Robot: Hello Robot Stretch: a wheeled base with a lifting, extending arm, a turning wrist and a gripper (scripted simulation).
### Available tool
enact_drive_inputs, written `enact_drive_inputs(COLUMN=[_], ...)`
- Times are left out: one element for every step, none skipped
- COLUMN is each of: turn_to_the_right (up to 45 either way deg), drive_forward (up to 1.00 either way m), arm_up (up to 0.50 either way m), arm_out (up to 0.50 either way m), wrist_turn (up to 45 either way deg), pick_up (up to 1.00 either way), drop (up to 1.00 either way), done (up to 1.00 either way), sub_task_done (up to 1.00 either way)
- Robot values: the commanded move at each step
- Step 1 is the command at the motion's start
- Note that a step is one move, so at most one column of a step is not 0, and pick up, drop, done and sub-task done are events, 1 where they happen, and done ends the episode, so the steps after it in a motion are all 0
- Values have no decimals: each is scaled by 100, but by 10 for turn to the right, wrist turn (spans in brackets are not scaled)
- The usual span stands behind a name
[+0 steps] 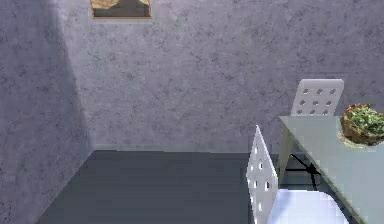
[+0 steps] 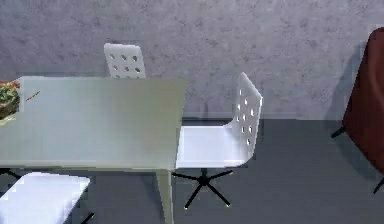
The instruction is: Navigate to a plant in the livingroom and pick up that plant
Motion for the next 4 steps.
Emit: enact_drive_inputs(turn_to_the_right=[30, 0, 30, -450], drive_forward=[0, 50, 0, 0], arm_up=[0, 0, 0, 0], arm_out=[0, 0, 0, 0], wrist_turn=[0, 0, 0, 0], pick_up=[0, 0, 0, 0], drop=[0, 0, 0, 0], done=[0, 0, 0, 0], sub_task_done=[0, 0, 0, 0])
